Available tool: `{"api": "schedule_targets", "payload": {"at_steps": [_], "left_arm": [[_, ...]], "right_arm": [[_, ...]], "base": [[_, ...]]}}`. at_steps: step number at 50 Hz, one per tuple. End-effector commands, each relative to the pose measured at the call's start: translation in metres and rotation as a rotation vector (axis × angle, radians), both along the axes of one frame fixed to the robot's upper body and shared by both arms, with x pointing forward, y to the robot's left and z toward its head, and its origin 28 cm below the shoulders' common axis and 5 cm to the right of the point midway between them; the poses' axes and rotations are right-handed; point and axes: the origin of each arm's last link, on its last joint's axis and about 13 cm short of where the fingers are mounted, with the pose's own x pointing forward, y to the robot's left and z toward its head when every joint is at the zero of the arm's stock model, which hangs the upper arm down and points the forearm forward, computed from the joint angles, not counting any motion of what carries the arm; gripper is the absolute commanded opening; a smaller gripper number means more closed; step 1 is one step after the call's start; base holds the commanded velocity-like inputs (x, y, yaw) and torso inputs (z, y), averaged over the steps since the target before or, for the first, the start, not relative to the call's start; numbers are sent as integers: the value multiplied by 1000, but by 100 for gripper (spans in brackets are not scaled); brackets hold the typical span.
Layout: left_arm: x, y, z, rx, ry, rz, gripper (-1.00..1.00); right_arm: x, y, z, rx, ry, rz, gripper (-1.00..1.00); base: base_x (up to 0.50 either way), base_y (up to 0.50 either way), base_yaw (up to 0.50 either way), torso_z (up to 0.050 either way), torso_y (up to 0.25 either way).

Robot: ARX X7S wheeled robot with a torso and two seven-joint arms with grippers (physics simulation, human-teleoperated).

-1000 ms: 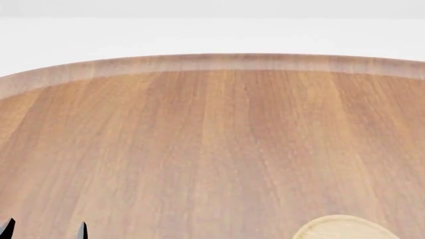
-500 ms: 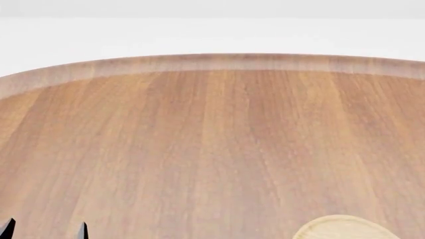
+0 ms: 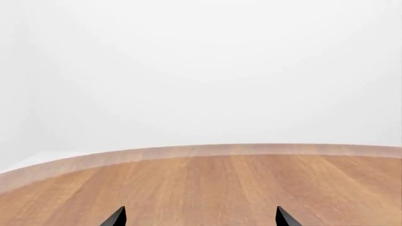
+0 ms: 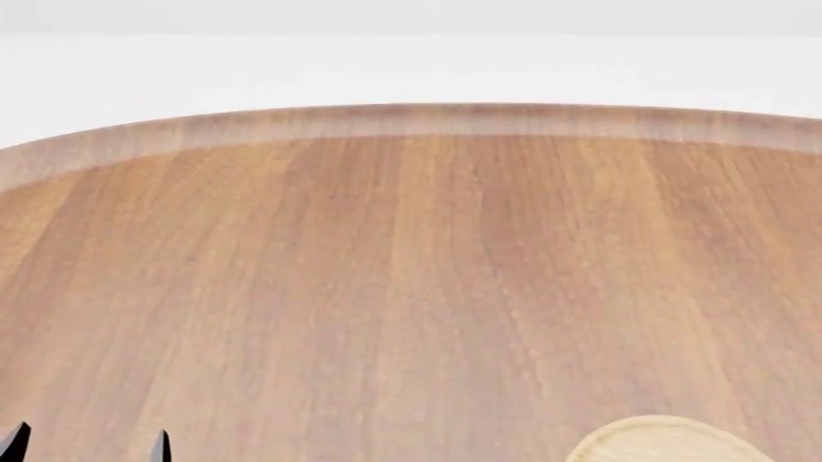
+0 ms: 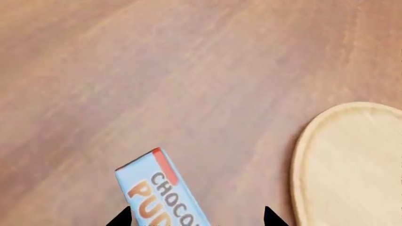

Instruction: Put the chocolate pudding to the left of the plate.

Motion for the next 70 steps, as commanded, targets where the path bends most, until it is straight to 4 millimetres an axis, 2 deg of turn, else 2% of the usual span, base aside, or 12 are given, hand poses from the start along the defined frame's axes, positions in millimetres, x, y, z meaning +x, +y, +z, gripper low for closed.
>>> {"api": "schedule_targets", "payload": {"at_steps": [1, 39, 40, 51, 70], "left_arm": [[0, 0, 0, 0, 1, -3, 100], [0, -1, 0, -2, -2, -5, 100], [0, -1, 0, -2, -2, -5, 100], [1, -1, -1, -1, 0, -6, 100], [0, -1, -1, 2, -3, -6, 100]], "right_arm": [[2, -5, -9, 7, 20, -22, 100], [-1, -7, -27, 54, 80, -30, 100], [-1, -7, -27, 49, 72, -37, -100], [0, -4, -27, 51, 67, -18, -100], [26, 3, 15, -26, -81, 22, -100]], "base": [[0, 0, 0, 0, 0], [0, 0, 0, 0, 0], [0, 0, 0, 0, 0], [0, 0, 0, 0, 0], [1, 0, 0, 0, 0]]}}
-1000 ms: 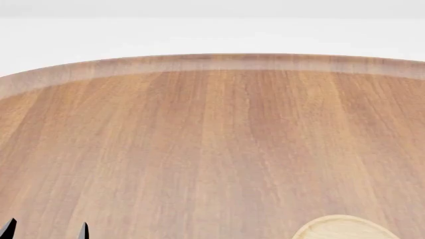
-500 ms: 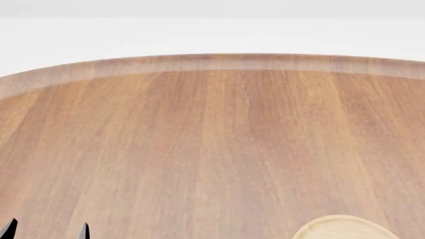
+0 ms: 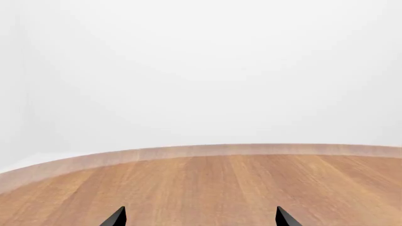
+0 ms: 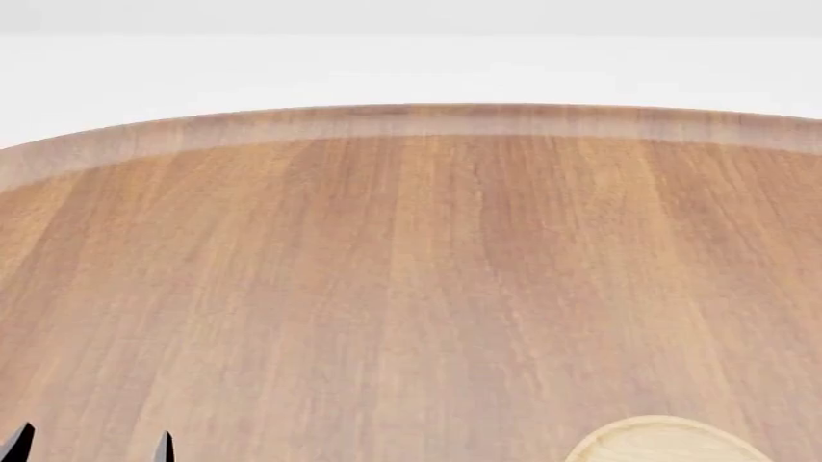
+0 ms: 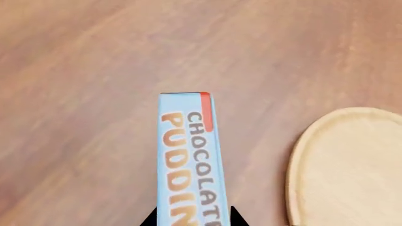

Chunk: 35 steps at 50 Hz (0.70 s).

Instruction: Put the chocolate pudding to the left of the plate.

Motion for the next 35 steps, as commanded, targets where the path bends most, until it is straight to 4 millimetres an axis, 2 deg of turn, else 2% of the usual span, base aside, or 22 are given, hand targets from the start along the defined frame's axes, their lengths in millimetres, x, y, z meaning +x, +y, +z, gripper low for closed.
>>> {"api": "schedule_targets", "payload": {"at_steps": [1, 13, 27, 35], "left_arm": [[-1, 0, 0, 1, -1, -1, 100], [-1, -1, 0, 2, 2, -8, 100], [0, -1, 0, 4, 3, -9, 100], [0, -1, -1, 4, 3, -10, 100]], "right_arm": [[14, 4, 23, -48, -81, 37, -100], [35, 11, 33, -53, -117, 80, -100], [63, 10, 40, -41, -150, 77, -100], [70, 9, 40, -39, -164, 64, -100]], "base": [[0, 0, 0, 0, 0], [0, 0, 0, 0, 0], [0, 0, 0, 0, 0], [0, 0, 0, 0, 0]]}}
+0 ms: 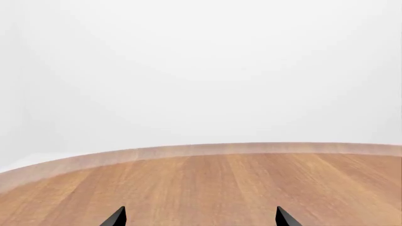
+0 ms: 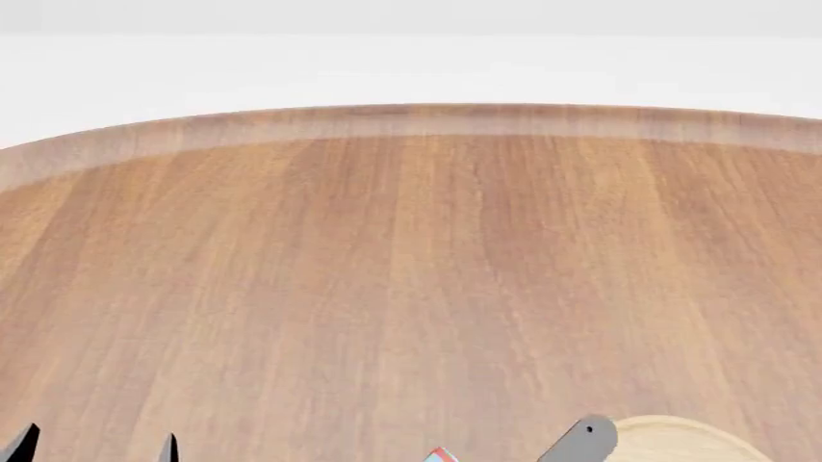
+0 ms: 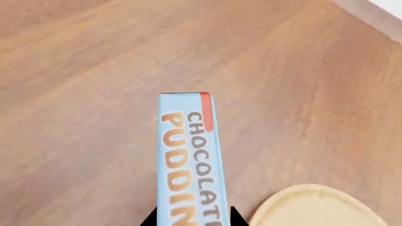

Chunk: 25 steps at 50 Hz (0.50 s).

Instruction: Put the chocolate pudding to the left of the plate.

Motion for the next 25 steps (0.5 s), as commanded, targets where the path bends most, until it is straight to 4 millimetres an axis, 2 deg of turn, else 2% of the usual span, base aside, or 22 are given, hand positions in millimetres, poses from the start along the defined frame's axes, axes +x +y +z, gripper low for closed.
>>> {"api": "schedule_targets", "payload": {"at_steps": [1, 25], "left_arm": [[0, 0, 0, 1, 1, 0, 100], [1, 0, -1, -1, 2, -3, 100]], "right_arm": [[15, 0, 5, 0, -37, 4, -100], [33, -8, -13, 20, -19, -49, -100]], "base": [[0, 0, 0, 0, 0], [0, 0, 0, 0, 0]]}}
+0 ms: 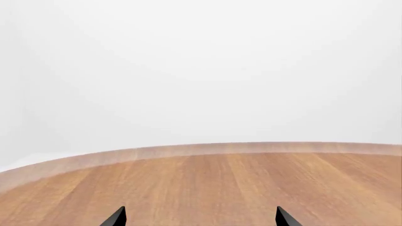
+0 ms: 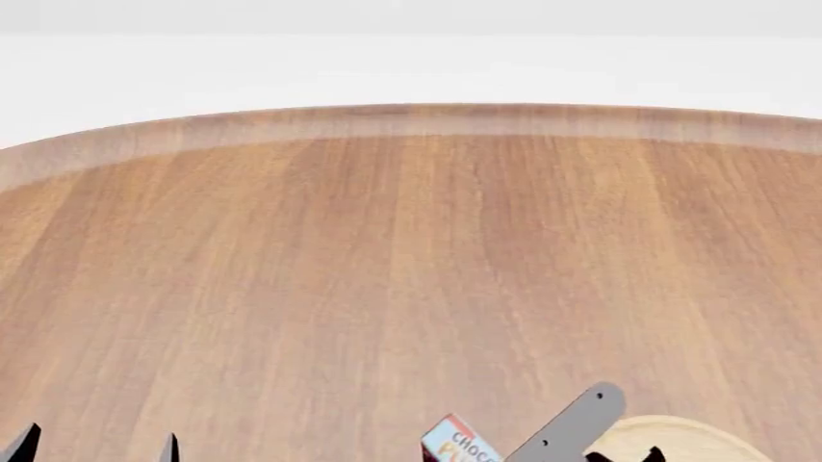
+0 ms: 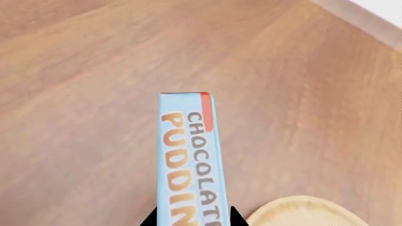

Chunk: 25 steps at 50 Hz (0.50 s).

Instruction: Put the chocolate pudding to the left of the plate.

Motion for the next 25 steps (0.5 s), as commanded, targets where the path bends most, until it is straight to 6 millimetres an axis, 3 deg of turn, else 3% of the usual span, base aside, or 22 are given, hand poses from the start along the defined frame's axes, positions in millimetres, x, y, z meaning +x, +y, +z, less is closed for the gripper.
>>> {"api": "schedule_targets", "payload": {"at_steps": [1, 25], "left_arm": [[0, 0, -1, -1, 1, -2, 100], [-1, 0, -1, -1, -1, -4, 100]], "right_arm": [[10, -4, -10, -5, 2, -16, -100], [22, 1, -37, 2, 46, -11, -100]], "base": [[0, 0, 0, 0, 0], [0, 0, 0, 0, 0]]}}
